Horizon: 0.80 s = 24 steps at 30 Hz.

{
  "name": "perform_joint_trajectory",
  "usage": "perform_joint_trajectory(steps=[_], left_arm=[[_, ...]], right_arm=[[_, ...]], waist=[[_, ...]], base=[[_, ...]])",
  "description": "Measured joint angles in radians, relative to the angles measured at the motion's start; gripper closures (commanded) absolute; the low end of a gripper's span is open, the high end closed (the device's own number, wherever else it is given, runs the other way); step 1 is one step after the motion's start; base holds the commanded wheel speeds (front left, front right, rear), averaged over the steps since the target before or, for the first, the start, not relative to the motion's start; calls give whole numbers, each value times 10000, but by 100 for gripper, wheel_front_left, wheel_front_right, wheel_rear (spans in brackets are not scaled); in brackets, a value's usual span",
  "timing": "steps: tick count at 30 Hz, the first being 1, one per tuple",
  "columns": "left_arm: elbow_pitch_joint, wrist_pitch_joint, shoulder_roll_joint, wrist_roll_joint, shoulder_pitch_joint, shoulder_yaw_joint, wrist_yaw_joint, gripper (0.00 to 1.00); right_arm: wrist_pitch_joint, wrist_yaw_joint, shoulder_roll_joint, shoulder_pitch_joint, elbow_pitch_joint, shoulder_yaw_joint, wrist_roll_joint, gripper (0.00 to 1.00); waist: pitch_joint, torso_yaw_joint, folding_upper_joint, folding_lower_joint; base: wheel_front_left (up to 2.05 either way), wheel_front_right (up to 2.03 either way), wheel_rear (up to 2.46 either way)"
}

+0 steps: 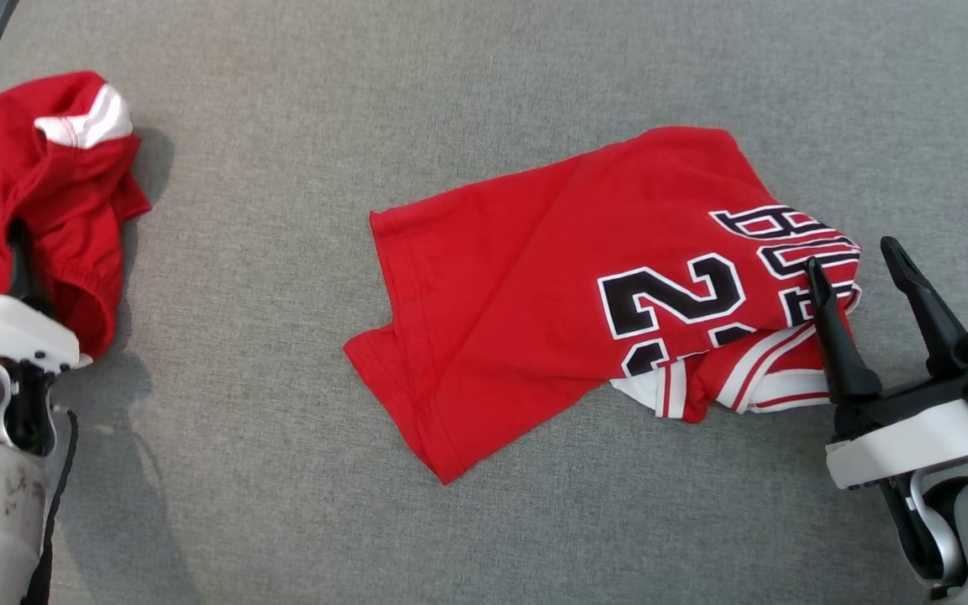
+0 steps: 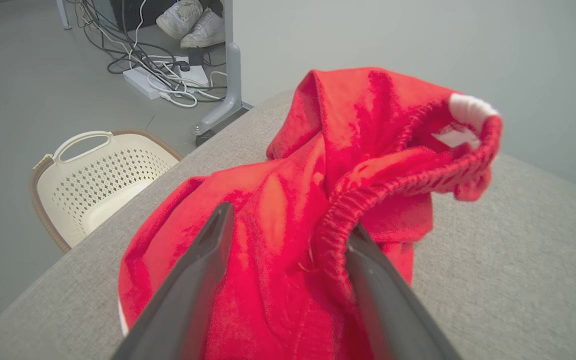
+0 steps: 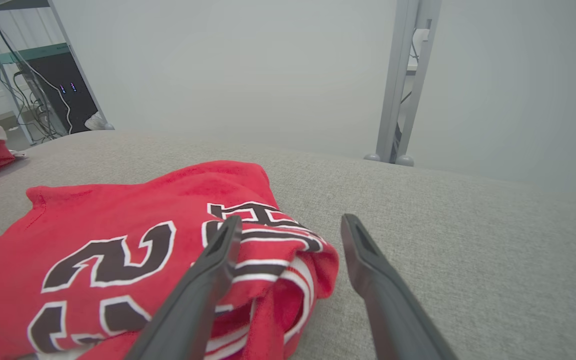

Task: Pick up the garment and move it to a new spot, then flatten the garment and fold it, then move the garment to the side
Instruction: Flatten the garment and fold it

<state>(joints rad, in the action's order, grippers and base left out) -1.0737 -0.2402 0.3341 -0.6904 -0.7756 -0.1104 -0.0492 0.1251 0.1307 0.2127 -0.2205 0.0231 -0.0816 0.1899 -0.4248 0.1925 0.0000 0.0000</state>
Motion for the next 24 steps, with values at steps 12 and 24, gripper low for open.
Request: perform_joint_trajectory(steps=[12,24], left_arm=[[2830,-215,-431,832,3074,1764,192,0],[7099,-222,-1682,2445,6496,1795,963,0]], right_arm=[[495,0,-600,519,821,203,44,0],[520,0,-955,1300,1001,456,-123,0]], waist=[[1568,-197,0,0],[3090,-445,0,0]], base=[[0,0,0],[0,0,0]])
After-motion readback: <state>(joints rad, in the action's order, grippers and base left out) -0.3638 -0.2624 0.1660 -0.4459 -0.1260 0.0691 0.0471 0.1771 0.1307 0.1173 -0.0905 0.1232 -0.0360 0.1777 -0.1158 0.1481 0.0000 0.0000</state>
